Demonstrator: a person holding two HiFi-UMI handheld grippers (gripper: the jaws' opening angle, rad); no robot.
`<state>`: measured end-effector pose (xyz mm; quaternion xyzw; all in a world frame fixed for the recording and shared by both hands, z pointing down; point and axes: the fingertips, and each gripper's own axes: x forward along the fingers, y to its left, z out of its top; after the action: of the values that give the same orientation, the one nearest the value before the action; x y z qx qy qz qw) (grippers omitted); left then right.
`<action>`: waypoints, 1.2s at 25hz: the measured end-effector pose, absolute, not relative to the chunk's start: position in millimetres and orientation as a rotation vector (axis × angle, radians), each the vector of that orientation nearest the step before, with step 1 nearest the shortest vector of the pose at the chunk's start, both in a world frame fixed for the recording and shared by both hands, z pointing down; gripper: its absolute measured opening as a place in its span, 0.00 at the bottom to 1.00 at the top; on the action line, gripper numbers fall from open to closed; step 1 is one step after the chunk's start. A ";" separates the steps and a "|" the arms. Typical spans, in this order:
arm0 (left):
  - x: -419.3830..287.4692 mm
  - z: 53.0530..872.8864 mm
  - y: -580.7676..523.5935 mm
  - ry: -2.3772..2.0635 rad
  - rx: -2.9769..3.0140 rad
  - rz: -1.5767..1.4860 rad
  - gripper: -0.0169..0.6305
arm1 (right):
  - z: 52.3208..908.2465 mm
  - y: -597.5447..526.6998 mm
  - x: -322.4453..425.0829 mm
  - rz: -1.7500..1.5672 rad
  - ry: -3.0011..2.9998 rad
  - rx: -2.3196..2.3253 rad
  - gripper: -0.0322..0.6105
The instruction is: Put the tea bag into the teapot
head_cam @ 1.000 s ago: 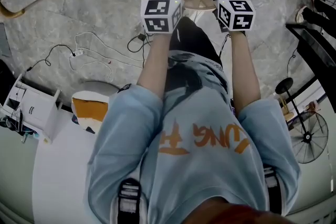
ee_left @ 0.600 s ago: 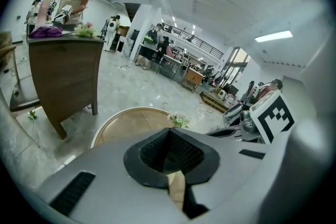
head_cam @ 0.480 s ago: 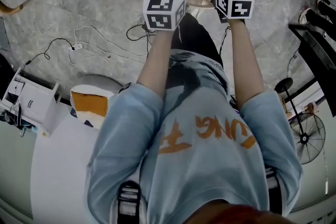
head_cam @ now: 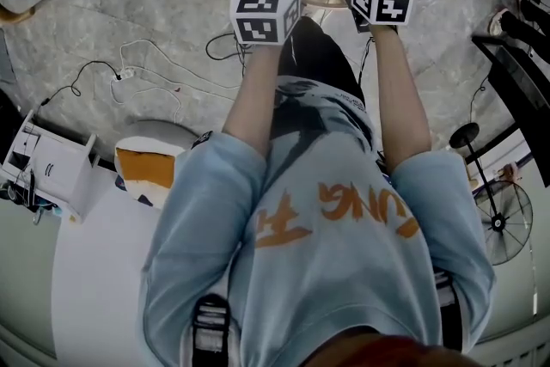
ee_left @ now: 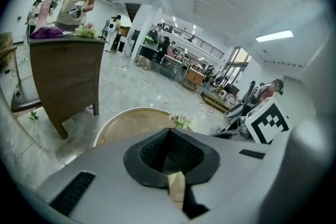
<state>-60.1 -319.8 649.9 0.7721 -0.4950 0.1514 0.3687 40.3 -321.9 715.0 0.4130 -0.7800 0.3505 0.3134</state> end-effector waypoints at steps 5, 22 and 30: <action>-57.6 643.4 -320.3 -1.274 1.997 0.372 0.06 | 706.2 -313.2 49.4 0.941 -2.062 1.143 0.16; -46.6 582.7 -315.5 -1.325 2.070 0.298 0.07 | 630.7 -297.7 71.7 1.026 -2.180 1.378 0.07; -45.2 528.4 -325.7 -1.372 2.173 0.248 0.07 | 570.2 -304.9 77.9 0.954 -2.301 1.509 0.07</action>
<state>-45.2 -325.7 528.4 0.8089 -0.5108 0.0922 0.2762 77.9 -304.9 570.2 0.5147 -0.7849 0.3255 0.1143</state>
